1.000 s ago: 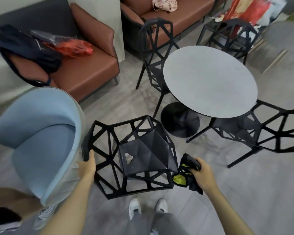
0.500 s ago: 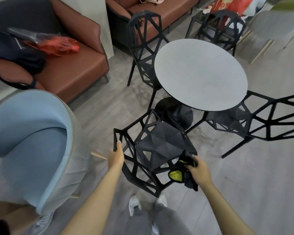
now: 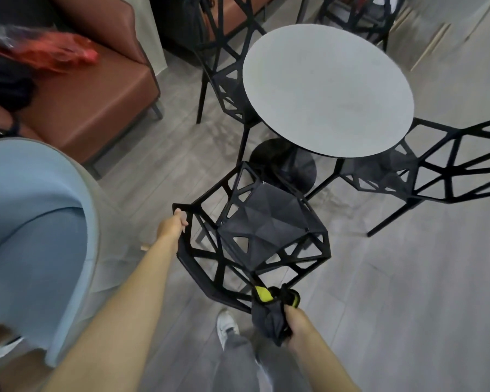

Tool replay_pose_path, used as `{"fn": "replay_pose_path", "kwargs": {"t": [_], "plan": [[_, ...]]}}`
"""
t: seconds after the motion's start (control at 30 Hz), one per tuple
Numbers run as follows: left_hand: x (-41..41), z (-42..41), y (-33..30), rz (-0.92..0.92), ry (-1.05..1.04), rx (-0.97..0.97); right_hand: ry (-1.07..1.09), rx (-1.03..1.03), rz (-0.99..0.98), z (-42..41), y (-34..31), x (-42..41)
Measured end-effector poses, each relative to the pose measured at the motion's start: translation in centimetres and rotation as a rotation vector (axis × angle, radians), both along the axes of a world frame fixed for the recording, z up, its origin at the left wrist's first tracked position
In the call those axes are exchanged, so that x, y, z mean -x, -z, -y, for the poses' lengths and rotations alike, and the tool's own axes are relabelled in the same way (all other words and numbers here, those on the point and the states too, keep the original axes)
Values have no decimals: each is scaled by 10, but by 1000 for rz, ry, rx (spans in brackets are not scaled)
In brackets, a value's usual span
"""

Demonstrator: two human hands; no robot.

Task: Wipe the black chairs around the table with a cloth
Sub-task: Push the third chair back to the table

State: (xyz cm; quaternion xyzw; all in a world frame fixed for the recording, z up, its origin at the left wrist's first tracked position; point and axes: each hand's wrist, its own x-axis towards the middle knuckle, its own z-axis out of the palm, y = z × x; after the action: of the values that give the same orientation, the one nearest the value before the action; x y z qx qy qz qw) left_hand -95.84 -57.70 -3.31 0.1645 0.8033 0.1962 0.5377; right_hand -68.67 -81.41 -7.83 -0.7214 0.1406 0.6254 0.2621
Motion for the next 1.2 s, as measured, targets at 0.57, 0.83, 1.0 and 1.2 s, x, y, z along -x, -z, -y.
{"fn": "replay_pose_path", "kwargs": {"t": [0.57,0.83,1.0,1.2], "plan": [[24,-37,-4,258,-245,13,114,-89,75,-109,-14,-18],[-16,-61,-17,315,-179,62,-32,-141,429,-144,-30,-64],[-2,-68,-28,165,116,123,-324,-355,717,-176,-72,-58],[10,-93,-49,-497,716,52,-340,-545,769,-238,-103,-39]]}}
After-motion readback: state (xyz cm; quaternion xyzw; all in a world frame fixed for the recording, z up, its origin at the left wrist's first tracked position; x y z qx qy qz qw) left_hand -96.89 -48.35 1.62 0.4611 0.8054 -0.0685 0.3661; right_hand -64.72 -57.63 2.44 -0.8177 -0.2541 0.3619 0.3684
